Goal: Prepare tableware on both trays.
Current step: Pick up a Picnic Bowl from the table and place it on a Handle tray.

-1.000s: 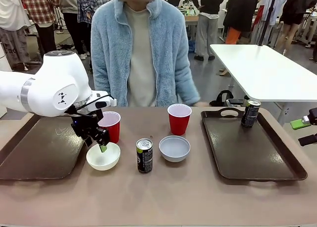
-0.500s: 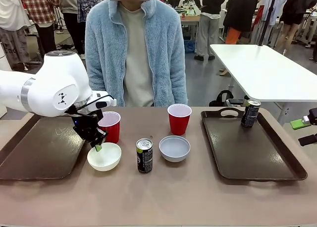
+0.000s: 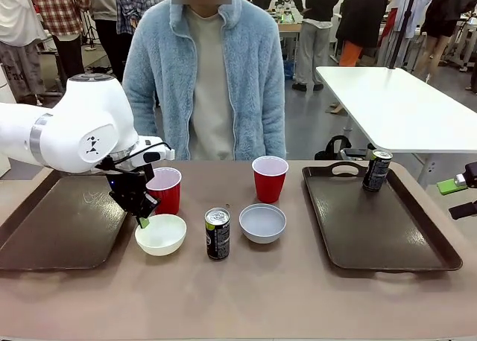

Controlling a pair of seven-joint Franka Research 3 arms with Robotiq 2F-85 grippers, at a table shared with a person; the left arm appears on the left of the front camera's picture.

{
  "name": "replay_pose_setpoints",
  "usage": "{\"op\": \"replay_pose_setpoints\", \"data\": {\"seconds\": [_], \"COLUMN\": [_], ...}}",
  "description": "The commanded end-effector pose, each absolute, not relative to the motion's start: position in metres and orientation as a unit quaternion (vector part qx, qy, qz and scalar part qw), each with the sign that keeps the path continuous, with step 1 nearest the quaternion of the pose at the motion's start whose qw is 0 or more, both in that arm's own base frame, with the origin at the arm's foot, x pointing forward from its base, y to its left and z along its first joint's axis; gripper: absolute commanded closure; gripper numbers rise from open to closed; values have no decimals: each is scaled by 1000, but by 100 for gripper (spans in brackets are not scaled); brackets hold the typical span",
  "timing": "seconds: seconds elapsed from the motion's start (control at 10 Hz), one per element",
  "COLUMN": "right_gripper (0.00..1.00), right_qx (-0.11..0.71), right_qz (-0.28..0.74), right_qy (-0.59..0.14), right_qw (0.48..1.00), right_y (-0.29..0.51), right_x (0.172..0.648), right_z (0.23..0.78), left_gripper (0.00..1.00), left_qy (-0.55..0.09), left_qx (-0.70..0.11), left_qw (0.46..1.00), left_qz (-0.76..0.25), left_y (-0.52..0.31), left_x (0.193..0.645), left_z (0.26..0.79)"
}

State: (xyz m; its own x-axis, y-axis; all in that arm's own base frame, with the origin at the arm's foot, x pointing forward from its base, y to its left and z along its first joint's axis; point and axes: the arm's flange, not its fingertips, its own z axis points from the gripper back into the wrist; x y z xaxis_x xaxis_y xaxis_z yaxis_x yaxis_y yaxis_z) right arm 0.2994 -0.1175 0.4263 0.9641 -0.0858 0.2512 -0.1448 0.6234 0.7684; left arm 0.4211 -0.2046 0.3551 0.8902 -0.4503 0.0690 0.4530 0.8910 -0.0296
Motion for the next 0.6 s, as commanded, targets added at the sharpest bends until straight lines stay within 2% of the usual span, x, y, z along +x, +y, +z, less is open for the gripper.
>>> {"op": "replay_pose_setpoints", "data": {"seconds": [0.0,0.1,0.3,0.5], "right_gripper": [0,0,0,0], "right_qx": [444,444,444,444], "right_qz": [18,18,18,18], "right_qy": [-138,-138,-138,-138], "right_qw": [885,885,885,885], "right_y": [-116,-116,-116,-116], "right_x": [301,301,301,301], "right_z": [426,426,426,426], "left_gripper": [100,100,100,100], "left_qy": [-10,-8,-46,-65], "left_qx": [-26,-38,-44,-48], "left_qw": [971,970,972,975], "left_qz": [-236,-241,-228,-206], "left_y": [-197,-191,-165,-124], "left_x": [406,397,391,405], "left_z": [388,417,472,494]}}
